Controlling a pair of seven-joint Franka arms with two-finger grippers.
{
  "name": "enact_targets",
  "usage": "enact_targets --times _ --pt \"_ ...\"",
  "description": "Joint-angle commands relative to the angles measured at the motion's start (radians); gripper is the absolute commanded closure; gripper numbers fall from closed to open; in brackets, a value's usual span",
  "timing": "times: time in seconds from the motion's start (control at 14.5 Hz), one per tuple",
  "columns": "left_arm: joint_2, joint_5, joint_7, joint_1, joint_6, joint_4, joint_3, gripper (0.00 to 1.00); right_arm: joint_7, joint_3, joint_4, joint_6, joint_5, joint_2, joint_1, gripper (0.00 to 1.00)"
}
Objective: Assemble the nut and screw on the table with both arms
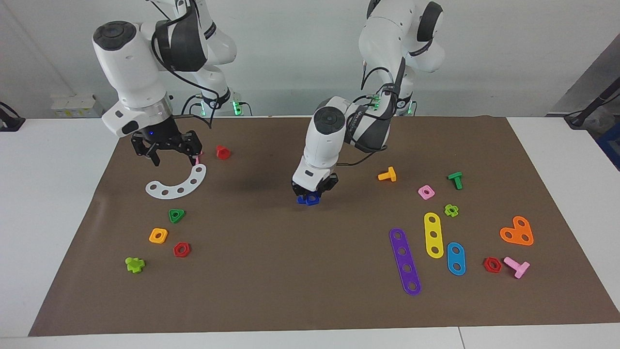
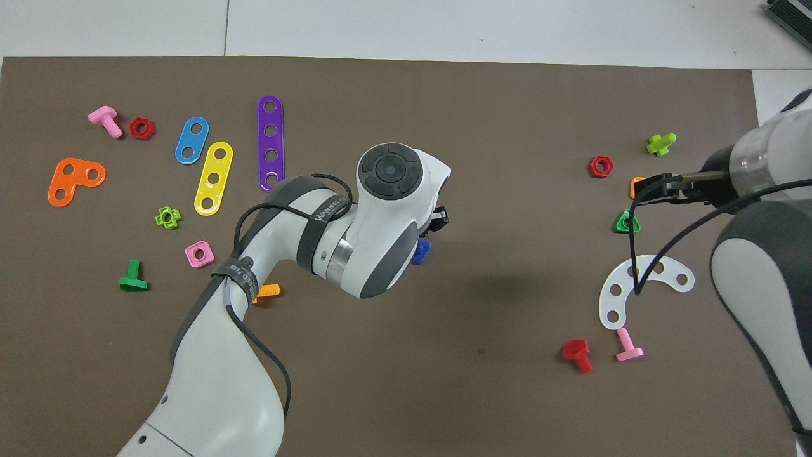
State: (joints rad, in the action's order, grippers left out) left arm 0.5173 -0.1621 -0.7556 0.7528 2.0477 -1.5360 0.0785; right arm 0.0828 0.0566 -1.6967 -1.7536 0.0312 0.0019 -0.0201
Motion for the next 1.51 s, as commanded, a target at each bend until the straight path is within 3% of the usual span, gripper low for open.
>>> enact_targets --times 0.0,0.28,0.89,1.17,1.44 --pt "-0.028 -0.008 -0.042 0.028 0.020 -0.044 0.014 1.00 -0.038 0.009 0.074 0.077 -0.016 0.024 0.009 0.00" --pt "-0.028 -0.014 -0.051 0.031 0.022 -0.042 0.010 1.00 -0.075 0.008 0.058 0.124 -0.016 0.006 0.003 0.00" --pt "-0.026 -0.066 -0.051 0.031 0.035 -0.045 0.012 1.00 -0.066 0.006 0.043 0.114 -0.014 -0.002 -0.006 0.00" --pt "-0.065 -0.065 -0.051 0.045 0.146 -0.171 0.014 1.00 -0.064 0.006 0.043 0.114 -0.014 -0.002 -0.003 0.00" --pt "-0.066 -0.065 -0.053 0.048 0.152 -0.179 0.014 1.00 -0.064 0.006 0.045 0.111 -0.014 -0.002 -0.001 0.00"
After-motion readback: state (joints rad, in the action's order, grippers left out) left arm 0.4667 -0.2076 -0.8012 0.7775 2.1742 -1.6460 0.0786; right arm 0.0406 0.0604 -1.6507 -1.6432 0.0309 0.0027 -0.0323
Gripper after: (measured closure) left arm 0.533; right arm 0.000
